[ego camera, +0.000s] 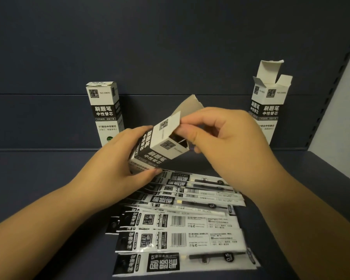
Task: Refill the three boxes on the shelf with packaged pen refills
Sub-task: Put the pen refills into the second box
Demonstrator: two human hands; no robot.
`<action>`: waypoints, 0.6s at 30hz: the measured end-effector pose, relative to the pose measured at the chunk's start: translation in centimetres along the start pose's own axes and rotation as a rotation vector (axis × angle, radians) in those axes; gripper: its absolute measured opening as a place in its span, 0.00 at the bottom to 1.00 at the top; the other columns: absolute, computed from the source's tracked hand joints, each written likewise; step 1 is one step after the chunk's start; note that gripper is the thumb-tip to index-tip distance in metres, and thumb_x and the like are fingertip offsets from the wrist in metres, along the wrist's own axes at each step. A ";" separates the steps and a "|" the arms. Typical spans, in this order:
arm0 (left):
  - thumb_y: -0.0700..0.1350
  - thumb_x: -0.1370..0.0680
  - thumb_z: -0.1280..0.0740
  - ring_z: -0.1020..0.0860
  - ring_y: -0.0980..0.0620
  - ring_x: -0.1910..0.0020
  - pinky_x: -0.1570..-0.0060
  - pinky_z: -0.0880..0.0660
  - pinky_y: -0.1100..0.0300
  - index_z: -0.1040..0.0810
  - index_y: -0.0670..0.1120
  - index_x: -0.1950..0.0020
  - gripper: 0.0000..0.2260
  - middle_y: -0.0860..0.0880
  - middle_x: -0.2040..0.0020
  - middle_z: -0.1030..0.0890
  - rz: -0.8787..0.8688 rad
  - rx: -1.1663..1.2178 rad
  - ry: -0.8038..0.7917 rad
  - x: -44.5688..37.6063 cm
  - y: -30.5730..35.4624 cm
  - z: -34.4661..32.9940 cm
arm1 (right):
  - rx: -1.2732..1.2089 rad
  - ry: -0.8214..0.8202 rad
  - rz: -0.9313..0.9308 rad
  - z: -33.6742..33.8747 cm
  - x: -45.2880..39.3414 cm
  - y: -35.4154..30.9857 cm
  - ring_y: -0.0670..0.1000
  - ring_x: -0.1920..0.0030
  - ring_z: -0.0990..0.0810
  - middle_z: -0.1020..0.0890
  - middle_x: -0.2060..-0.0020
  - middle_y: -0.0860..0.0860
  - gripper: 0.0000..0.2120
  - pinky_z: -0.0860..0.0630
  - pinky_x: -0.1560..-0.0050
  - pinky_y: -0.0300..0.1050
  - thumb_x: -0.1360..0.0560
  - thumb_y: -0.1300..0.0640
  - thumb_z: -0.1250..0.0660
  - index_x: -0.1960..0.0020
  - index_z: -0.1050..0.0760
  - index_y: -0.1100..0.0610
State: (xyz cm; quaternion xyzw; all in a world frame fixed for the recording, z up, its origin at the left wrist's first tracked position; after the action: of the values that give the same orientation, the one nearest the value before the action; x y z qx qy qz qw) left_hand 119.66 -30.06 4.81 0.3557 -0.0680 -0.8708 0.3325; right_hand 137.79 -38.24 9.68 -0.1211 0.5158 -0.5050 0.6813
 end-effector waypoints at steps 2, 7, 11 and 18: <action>0.58 0.31 0.25 0.28 0.63 0.36 0.37 0.26 0.56 0.35 0.58 0.24 0.37 0.64 0.36 0.26 0.002 0.006 -0.007 0.1 0.1 -0.1 | 0.068 -0.019 0.038 -0.3 -0.1 -0.1 0.45 0.52 0.17 0.14 0.54 0.44 0.08 0.19 0.53 0.45 0.21 0.54 0.30 0.46 0.14 0.45; 0.57 0.31 0.24 0.27 0.64 0.37 0.38 0.25 0.56 0.34 0.60 0.26 0.35 0.65 0.38 0.26 0.000 0.050 0.018 0.0 0.1 0.3 | 0.026 0.063 0.138 -0.3 0.0 -0.7 0.47 0.54 0.18 0.17 0.50 0.44 0.08 0.18 0.54 0.46 0.21 0.57 0.30 0.43 0.16 0.49; 0.57 0.32 0.25 0.27 0.66 0.37 0.39 0.26 0.59 0.35 0.62 0.27 0.35 0.67 0.39 0.26 0.026 0.095 0.044 0.0 -0.2 0.6 | -0.099 0.246 0.061 1.3 0.2 -0.2 0.56 0.63 0.20 0.18 0.58 0.47 0.07 0.19 0.62 0.52 0.19 0.57 0.34 0.48 0.21 0.46; 0.53 0.32 0.24 0.25 0.72 0.43 0.54 0.27 0.77 0.35 0.73 0.39 0.29 0.76 0.45 0.26 0.057 0.192 0.060 -0.1 0.1 1.1 | 0.520 -0.236 -0.324 -1.0 -0.6 6.8 0.47 0.54 0.20 0.19 0.55 0.43 0.09 0.21 0.48 0.50 0.22 0.51 0.36 0.43 0.23 0.46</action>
State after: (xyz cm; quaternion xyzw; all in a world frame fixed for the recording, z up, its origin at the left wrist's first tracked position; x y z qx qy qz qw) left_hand 118.99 -30.21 5.73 0.4099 -0.1513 -0.8394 0.3232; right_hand 140.82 -34.29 4.92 -0.0812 0.2608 -0.7043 0.6553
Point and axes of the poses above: each hand's wrist, its own x-axis away from the middle knuckle, its own z-axis out of the back of the hand, y = z × x, the point moved 6 cm from there along -x, towards the middle knuckle
